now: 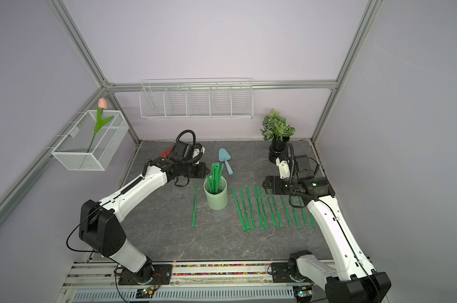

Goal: Take the straws out of the storage container
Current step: Pick up the straw from the container.

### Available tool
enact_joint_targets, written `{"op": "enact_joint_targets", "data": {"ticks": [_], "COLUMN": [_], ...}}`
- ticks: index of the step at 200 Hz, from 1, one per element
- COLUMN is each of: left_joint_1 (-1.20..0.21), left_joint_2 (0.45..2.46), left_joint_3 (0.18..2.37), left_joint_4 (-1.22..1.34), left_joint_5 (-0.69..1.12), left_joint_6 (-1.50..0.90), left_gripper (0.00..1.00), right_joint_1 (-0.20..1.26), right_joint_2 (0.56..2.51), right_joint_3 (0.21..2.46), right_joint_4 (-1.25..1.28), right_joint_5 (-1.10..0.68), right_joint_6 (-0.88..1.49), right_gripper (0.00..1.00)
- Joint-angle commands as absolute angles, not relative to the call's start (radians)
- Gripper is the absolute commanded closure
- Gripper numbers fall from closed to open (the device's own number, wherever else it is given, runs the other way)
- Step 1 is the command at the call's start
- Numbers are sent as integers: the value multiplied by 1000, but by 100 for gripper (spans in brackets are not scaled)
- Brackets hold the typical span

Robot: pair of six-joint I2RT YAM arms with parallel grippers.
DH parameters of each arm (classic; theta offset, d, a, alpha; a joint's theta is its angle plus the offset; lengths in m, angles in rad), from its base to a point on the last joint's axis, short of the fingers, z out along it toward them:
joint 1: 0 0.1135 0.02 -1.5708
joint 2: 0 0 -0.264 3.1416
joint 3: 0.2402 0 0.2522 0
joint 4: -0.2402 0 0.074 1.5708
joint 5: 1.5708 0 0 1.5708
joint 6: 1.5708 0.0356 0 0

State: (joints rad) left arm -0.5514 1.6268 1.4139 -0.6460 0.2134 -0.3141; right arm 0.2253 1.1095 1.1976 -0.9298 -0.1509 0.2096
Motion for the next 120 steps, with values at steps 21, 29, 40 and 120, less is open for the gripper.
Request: {"op": "enact_joint_targets", "data": {"ticks": [21,29,40,120], "left_joint_1": [-557,-557,-557,-564], "left_joint_2": [1626,1625,1625,1620], "left_joint_3": [1459,1463,1467,1544], "left_joint_4": [-685,-691,-699,-801], "left_joint_5": [198,196,196,177], "left_joint_6": [-290,-287,-285,-244], "left_gripper": [88,91,93,98], "right_joint_1": [231,232,231,231], "right_joint_2": [1114,1112,1109,1097], "right_joint_3": [1186,1186,1187,1184], "right_joint_4": [-917,-916,-917,-911], "right_joint_5": [-162,-163,-163,-175], "right_joint_6": [211,211,211,217], "right_gripper": [11,11,11,11]}}
